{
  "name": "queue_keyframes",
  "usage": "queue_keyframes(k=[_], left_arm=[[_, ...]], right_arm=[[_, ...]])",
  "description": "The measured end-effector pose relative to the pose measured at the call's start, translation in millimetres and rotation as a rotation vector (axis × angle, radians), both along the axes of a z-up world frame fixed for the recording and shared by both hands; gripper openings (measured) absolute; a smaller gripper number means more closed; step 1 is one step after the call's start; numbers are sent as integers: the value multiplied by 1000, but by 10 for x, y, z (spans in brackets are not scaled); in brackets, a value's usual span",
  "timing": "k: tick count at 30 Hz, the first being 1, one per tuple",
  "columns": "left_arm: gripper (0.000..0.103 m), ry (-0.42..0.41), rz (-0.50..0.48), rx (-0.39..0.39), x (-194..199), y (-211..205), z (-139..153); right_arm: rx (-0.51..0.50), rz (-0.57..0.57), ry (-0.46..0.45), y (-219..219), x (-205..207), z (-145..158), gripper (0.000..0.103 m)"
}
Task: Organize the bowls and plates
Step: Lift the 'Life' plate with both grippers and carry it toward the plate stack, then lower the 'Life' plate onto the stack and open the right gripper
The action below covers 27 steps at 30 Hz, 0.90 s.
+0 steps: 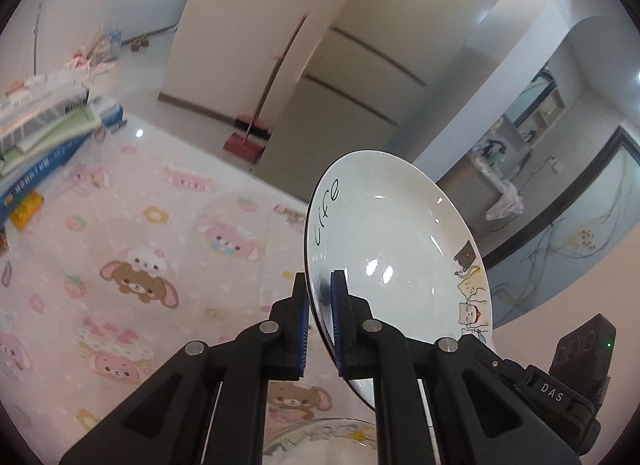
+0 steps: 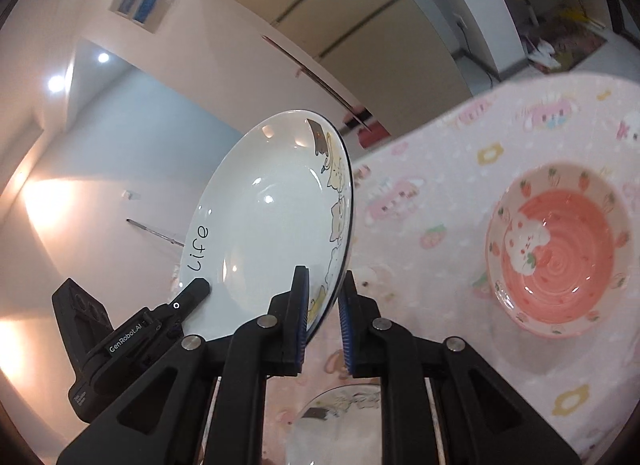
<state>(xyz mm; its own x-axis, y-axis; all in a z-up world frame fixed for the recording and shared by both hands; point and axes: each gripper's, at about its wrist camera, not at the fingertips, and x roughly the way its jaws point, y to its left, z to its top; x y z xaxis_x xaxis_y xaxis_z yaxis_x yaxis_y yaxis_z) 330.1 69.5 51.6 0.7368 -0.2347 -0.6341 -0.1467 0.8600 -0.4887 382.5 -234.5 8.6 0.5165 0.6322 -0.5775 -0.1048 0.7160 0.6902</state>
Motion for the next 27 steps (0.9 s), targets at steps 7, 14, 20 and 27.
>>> queue_keyframes(k=[7, 14, 20, 27], left_arm=[[12, -182, -2, 74, -851, -192, 760], [14, -289, -8, 118, -1730, -345, 1102], [14, -300, 2, 111, -2252, -435, 967], [15, -283, -8, 121, -2573, -532, 734]], right_arm=[[15, 43, -193, -74, -656, 735, 14], [43, 79, -336, -166, -1352, 1116, 15], [44, 114, -333, -254, -1775, 991, 15], [21, 126, -342, -329, -2102, 788, 15]])
